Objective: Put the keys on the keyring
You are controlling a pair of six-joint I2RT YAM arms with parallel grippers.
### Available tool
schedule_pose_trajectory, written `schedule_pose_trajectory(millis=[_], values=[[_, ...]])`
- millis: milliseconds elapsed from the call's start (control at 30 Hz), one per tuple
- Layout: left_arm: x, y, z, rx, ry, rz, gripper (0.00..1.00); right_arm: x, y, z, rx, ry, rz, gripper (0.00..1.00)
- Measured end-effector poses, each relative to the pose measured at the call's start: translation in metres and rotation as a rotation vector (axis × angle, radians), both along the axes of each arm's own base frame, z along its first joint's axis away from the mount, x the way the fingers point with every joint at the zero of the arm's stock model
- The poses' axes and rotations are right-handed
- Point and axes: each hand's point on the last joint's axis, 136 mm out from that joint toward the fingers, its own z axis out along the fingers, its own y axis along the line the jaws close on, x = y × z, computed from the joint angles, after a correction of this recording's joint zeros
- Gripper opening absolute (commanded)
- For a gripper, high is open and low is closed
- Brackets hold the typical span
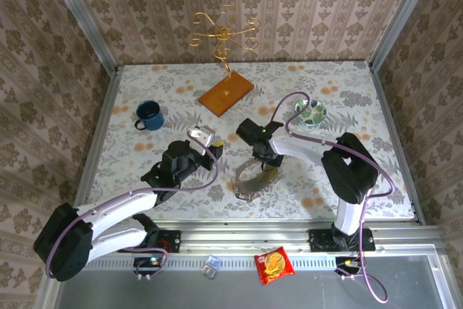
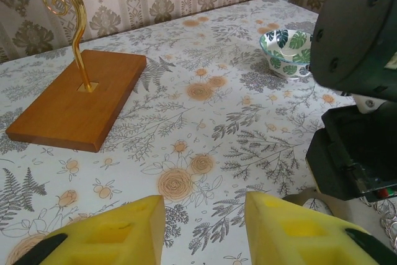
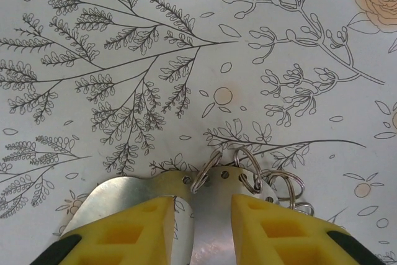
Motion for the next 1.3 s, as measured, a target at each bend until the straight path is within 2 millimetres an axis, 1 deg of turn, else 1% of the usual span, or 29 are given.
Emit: schedule_pose_trajectory(millis=[100, 267, 400, 467, 667, 933, 1033, 1200, 1300], values=[[0.0, 0.0, -0.001, 0.001, 0.001, 0.0, 0.38, 0.001, 0.001, -0.005, -0.006, 0.006, -0.01, 0.29], [0.0, 0.0, -0.001, 0.001, 0.001, 0.0, 0.38, 0.001, 0.001, -0.016, -0.023, 0.027, -0.024, 0.22], [0.0, 0.001, -0.001, 0.002, 0.001, 0.003, 0.38, 0.0, -0.002, -0.018, -0.033, 0.029, -0.037, 0.18], [0.0, 0.001, -0.001, 0.002, 0.001, 0.004, 0.38, -0.001, -0.003, -0.019, -0.041, 0.032, -0.044, 0.15], [0.001, 0.0, -0.002, 0.005, 0.002, 0.004, 0.37, -0.002, -0.007, -0.022, -0.062, 0.043, -0.047, 0.14], [0.002, 0.001, -0.005, 0.01, 0.005, 0.01, 0.37, 0.001, -0.005, -0.021, -0.066, 0.037, -0.044, 0.06], [0.002, 0.0, -0.005, 0.012, 0.006, 0.011, 0.37, 0.001, -0.006, -0.021, -0.07, 0.035, -0.036, 0.01], [0.003, 0.001, -0.006, 0.016, 0.004, 0.017, 0.37, 0.004, -0.003, -0.02, -0.07, 0.027, 0.007, 0.0], [0.003, 0.002, -0.004, 0.02, -0.003, 0.019, 0.37, 0.007, -0.001, -0.01, -0.056, -0.001, 0.059, 0.0]])
